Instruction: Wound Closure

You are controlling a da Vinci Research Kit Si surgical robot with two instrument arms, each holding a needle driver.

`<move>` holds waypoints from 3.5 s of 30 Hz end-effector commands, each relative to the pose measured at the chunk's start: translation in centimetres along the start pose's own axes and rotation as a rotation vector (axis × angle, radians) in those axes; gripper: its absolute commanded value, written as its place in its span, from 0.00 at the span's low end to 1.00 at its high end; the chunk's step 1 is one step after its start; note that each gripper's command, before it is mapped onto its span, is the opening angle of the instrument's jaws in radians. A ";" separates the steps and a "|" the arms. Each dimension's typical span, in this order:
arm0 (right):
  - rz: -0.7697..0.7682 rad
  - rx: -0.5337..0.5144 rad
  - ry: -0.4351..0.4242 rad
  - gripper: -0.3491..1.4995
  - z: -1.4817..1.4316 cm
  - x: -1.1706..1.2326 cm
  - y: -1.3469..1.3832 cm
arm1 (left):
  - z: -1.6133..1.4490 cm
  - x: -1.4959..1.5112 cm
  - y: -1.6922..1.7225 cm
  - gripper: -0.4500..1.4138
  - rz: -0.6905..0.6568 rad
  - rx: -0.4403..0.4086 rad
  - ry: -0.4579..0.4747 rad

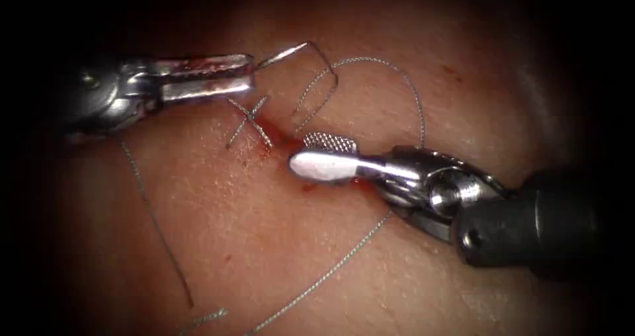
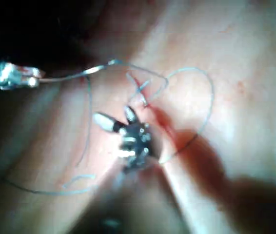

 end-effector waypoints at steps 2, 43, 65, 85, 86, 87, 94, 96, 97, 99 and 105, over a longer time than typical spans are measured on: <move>0.025 -0.003 0.009 0.67 0.08 -0.11 0.04 | 0.03 -0.17 0.11 0.00 0.016 -0.004 0.021; 0.101 0.074 0.212 0.00 0.46 -0.07 0.19 | 0.04 -0.34 0.33 0.00 0.065 -0.001 0.084; -0.526 -0.296 0.100 0.00 0.25 0.45 0.28 | -0.19 -0.88 0.16 0.30 -0.138 -0.078 -0.313; -1.201 -0.501 -0.076 0.00 0.45 0.61 0.44 | -0.09 -1.87 0.13 0.07 -0.161 -0.072 -0.457; -1.219 -0.505 -0.079 0.00 0.46 0.62 0.46 | -0.09 -1.88 0.13 0.07 -0.159 -0.069 -0.461; -1.236 -0.508 -0.085 0.00 0.46 0.63 0.47 | -0.08 -1.88 0.13 0.07 -0.159 -0.069 -0.461; -1.315 -0.542 -0.094 0.00 0.50 0.60 0.51 | -0.03 -1.90 0.14 0.07 -0.159 -0.069 -0.463; -1.332 -0.552 -0.097 0.00 0.51 0.61 0.52 | -0.03 -1.91 0.15 0.07 -0.159 -0.071 -0.463; -1.337 -0.555 -0.098 0.00 0.51 0.61 0.52 | -0.03 -1.91 0.16 0.07 -0.159 -0.071 -0.463; -1.365 -0.564 -0.103 0.00 0.52 0.61 0.54 | -0.02 -1.91 0.16 0.07 -0.159 -0.071 -0.466; -1.410 -0.570 -0.124 0.00 0.53 0.54 0.64 | 0.05 -1.93 0.09 0.12 -0.160 -0.065 -0.467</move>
